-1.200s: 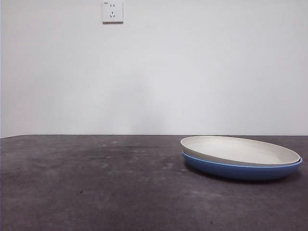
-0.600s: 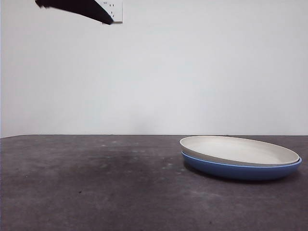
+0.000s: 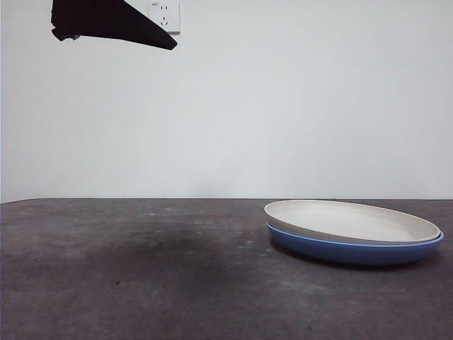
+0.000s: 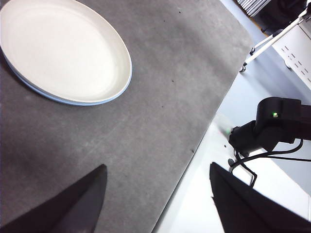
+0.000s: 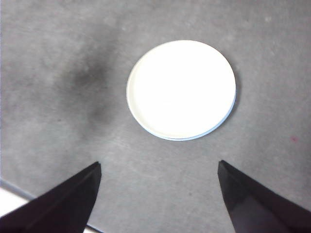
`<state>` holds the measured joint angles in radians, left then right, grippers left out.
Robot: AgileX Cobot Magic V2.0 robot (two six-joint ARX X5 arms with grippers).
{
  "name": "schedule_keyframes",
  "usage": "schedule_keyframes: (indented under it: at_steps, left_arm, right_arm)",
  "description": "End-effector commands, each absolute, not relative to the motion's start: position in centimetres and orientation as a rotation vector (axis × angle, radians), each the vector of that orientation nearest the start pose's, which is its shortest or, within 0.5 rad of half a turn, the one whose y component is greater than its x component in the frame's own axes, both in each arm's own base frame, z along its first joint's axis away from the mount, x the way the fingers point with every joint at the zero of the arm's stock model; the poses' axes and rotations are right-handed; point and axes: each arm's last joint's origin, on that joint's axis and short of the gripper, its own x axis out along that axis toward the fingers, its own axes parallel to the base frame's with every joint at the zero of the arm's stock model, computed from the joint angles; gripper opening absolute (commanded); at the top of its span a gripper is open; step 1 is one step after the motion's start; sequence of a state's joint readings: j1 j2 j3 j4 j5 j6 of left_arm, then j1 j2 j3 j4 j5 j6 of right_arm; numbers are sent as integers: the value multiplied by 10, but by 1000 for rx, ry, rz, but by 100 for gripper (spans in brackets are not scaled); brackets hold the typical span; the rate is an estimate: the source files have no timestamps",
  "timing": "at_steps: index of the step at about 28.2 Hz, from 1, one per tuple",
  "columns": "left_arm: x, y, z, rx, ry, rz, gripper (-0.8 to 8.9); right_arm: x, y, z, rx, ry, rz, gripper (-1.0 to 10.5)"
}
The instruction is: Pick up the white plate, put it on the blue plate, put it on desk
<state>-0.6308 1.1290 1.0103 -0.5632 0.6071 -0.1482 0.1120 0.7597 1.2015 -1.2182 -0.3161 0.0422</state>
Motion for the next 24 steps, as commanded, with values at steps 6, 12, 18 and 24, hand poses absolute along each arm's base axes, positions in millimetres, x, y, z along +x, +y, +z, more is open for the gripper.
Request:
schedule_keyframes:
  at_steps: [6, 12, 18, 24]
  left_arm:
    - [174, -150, 320, -117, 794, -1145, 344]
    - [174, -149, 319, -117, 800, -1144, 343]
    - [172, -148, 321, -117, 789, -1146, 344]
    - [169, -146, 325, -118, 773, -1150, 344]
  right_arm:
    - [153, 25, 362, 128, 871, 302, 386]
    - [204, 26, 311, 142, 996, 272, 386]
    - [234, 23, 245, 230, 1039, 275, 385]
    - [254, 22, 202, 254, 1076, 260, 383]
